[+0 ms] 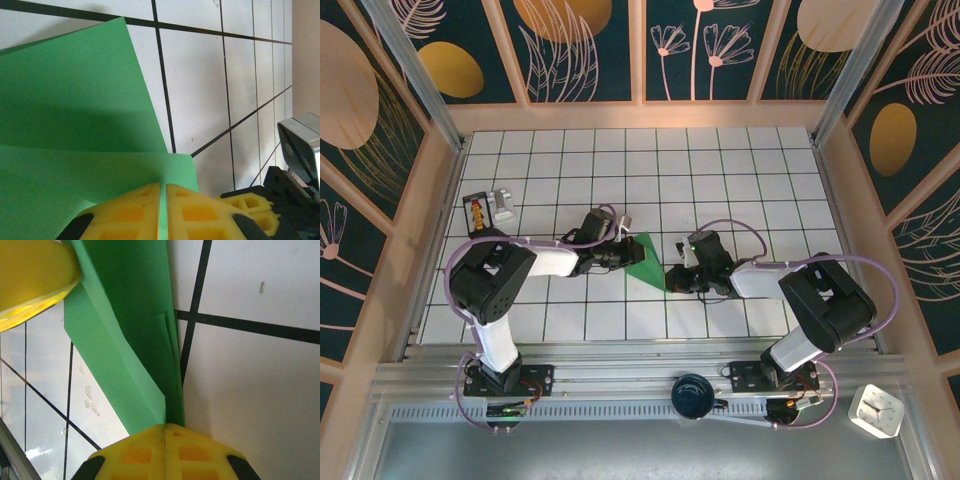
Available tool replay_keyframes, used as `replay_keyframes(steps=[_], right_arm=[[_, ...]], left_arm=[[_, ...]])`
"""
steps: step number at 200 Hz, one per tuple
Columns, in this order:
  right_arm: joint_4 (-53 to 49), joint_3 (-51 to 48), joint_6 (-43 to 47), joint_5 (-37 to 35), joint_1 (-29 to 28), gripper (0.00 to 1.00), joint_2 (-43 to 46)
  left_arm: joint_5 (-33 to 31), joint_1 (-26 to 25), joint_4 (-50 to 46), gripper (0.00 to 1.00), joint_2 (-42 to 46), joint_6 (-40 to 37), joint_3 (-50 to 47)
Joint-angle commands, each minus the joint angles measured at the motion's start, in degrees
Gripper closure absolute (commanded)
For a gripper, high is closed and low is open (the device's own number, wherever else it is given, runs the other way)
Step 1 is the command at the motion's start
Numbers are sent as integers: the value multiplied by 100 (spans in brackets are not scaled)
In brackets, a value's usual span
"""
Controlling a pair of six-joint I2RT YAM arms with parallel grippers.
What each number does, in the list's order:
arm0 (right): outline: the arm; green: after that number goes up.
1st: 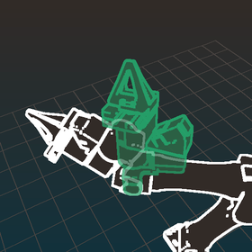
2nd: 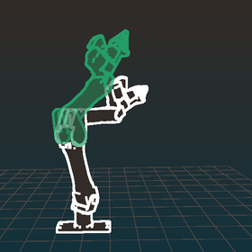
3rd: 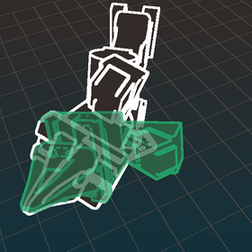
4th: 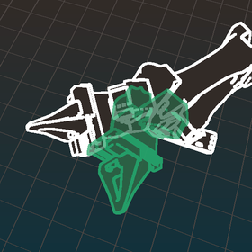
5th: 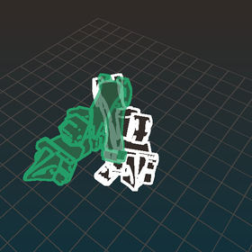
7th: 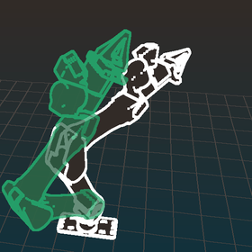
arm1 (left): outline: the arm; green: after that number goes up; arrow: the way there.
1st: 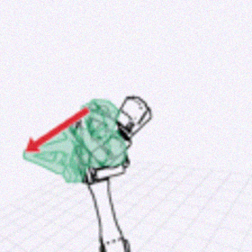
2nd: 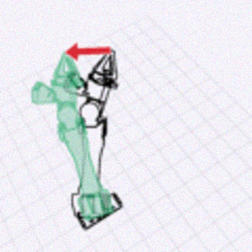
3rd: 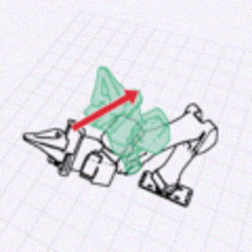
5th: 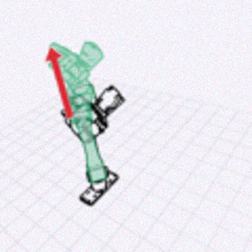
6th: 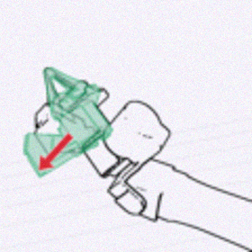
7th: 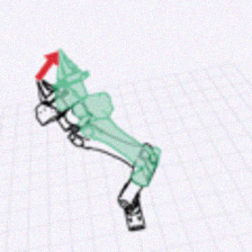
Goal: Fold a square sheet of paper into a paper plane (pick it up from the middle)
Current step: Fourth fold the wing at the center of the table.
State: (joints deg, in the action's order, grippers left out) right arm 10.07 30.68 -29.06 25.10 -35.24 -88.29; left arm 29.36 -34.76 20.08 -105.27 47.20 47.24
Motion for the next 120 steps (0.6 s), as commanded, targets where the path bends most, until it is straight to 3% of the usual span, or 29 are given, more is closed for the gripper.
replay_keyframes(steps=[1,120], right_arm=[[-57,-53,-43,-102,-34,100,-52],[-13,-89,-80,-100,-30,100,-49]], left_arm=[[26,59,-147,89,-133,-154,101],[60,128,-76,89,-316,-219,164]])
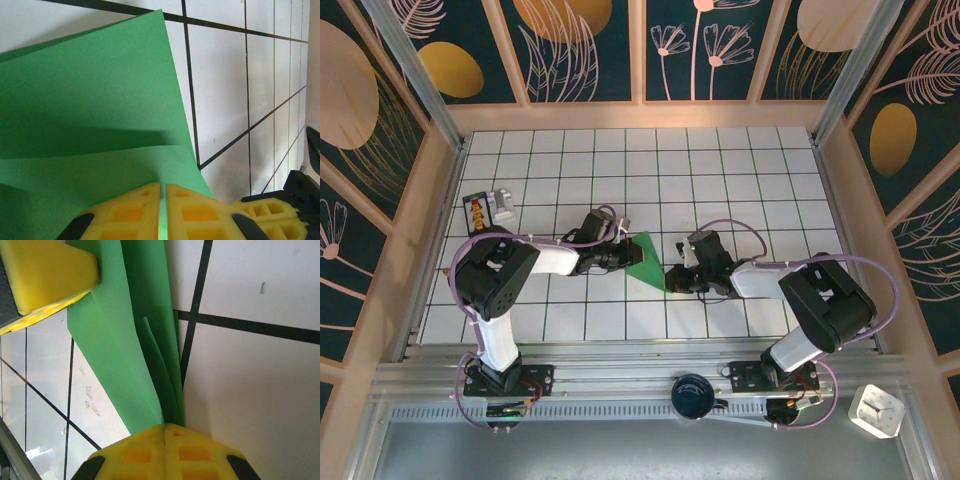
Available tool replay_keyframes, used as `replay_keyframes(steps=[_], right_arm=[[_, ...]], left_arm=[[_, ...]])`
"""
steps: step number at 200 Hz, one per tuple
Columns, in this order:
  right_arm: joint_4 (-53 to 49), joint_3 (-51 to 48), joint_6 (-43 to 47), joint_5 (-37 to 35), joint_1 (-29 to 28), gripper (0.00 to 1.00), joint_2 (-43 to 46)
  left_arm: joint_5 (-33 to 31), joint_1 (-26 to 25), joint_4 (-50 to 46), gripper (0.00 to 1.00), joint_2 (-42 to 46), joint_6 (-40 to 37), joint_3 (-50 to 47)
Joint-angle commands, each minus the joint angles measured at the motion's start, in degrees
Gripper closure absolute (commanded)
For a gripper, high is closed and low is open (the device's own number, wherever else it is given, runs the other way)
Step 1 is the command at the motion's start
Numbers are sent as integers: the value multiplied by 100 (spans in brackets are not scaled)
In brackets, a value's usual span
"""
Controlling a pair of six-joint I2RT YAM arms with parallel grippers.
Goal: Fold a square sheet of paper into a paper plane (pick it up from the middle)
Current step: Fourth fold the wing at the center of the table.
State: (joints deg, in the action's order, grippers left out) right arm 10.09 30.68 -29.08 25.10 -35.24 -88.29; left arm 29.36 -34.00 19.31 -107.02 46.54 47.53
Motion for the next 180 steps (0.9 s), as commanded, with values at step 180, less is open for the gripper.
replay_keyframes(steps=[180], right_arm=[[37,-176,-80,-120,-34,100,-48]], left_arm=[[298,56,-48,87,-363,-268,371]])
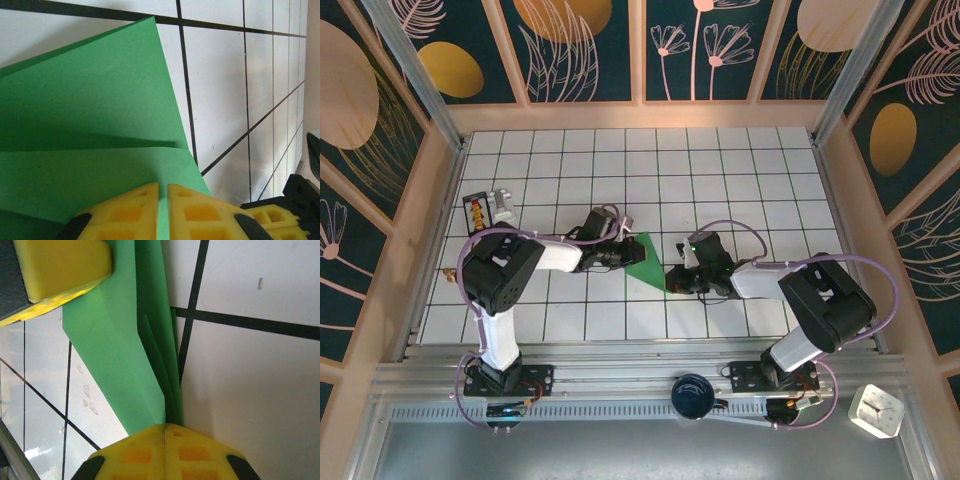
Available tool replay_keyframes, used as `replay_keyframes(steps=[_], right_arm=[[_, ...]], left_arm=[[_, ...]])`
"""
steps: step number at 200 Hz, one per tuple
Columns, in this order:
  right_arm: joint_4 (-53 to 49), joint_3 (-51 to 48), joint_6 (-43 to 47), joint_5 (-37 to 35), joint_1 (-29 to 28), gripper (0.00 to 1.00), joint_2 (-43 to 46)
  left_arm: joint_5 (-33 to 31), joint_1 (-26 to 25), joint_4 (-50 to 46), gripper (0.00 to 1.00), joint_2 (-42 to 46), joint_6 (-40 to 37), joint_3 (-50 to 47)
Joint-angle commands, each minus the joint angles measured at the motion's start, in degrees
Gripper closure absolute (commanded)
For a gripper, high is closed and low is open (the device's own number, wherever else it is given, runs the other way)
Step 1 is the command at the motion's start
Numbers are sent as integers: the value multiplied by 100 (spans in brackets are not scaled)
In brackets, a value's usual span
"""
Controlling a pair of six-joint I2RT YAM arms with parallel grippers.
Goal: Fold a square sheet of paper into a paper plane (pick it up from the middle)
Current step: Fourth fold the wing at the center of the table.
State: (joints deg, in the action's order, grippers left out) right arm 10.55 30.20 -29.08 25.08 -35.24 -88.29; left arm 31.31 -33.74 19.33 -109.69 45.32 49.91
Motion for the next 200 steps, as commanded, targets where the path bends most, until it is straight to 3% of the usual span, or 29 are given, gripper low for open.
replay_keyframes(steps=[1,130,200], right_arm=[[-9,-128,-80,-122,-30,100,-48],[-66,-103,-58,-128,-30,99,19],[-265,21,-63,-162,-33,86,294]], left_arm=[[95,27,-56,87,-96,-150,133],[-304,25,-563,93,-201,-387,186],[-394,26,-765,100,-299,-586,134]])
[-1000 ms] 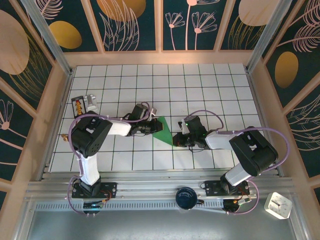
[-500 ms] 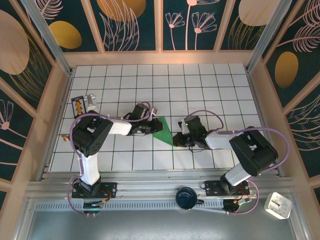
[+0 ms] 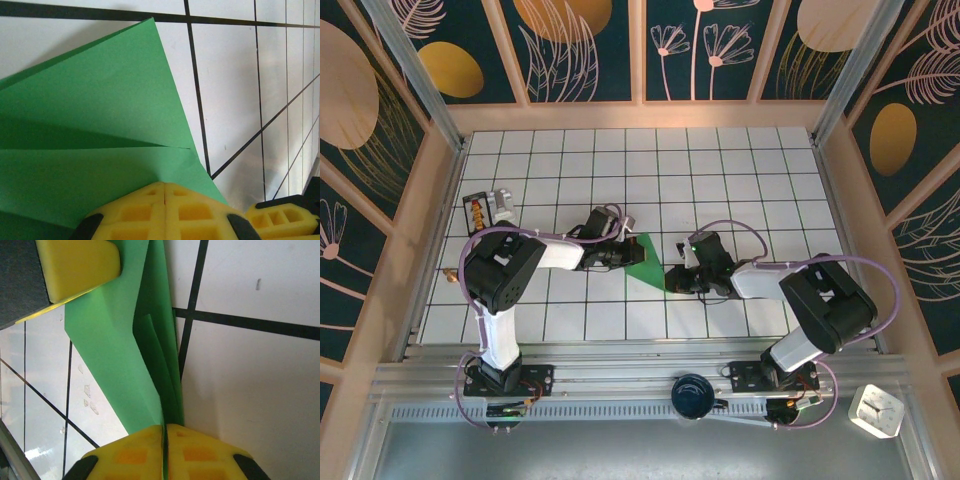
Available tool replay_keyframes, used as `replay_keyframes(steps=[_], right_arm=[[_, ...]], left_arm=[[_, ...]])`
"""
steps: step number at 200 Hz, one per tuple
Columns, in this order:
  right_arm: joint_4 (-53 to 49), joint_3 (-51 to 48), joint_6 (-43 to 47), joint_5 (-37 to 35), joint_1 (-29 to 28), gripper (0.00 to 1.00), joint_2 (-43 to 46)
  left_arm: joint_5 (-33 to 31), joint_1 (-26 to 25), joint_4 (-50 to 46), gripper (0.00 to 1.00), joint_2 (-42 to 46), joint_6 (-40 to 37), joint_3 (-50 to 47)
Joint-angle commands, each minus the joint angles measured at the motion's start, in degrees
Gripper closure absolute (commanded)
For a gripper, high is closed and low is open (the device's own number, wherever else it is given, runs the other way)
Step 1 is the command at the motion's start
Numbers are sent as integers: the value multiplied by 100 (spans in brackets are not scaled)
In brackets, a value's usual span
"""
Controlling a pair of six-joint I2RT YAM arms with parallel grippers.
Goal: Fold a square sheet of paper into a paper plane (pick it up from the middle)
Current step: Fourth fold the wing at the center of the table.
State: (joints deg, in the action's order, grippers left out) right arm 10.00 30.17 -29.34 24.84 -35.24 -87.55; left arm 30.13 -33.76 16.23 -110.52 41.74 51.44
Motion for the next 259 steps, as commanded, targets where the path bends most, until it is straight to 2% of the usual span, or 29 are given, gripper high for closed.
replay_keyframes(steps=[1,48,90,180,227,259], right_arm=[[-214,28,-36,-138,-34,86,225],[-390,163,-43,-159,-22,79,447],[-432,303,16,-184,-24,79,429],[-227,143,-34,-107,-35,93,116],[-229,-38,-99,-279,-45,94,149],[-306,-3,-4,-334,-37,88,418]], left_arm=[[-278,28,-455,100,-216,-232,-15],[-238,27,-437,100,-224,-248,-17],[-210,28,-439,100,-214,-253,-4],[-211,35,-428,100,-150,-216,-2],[-214,27,-428,100,-145,-206,-4],[-223,28,-451,100,-126,-218,7]])
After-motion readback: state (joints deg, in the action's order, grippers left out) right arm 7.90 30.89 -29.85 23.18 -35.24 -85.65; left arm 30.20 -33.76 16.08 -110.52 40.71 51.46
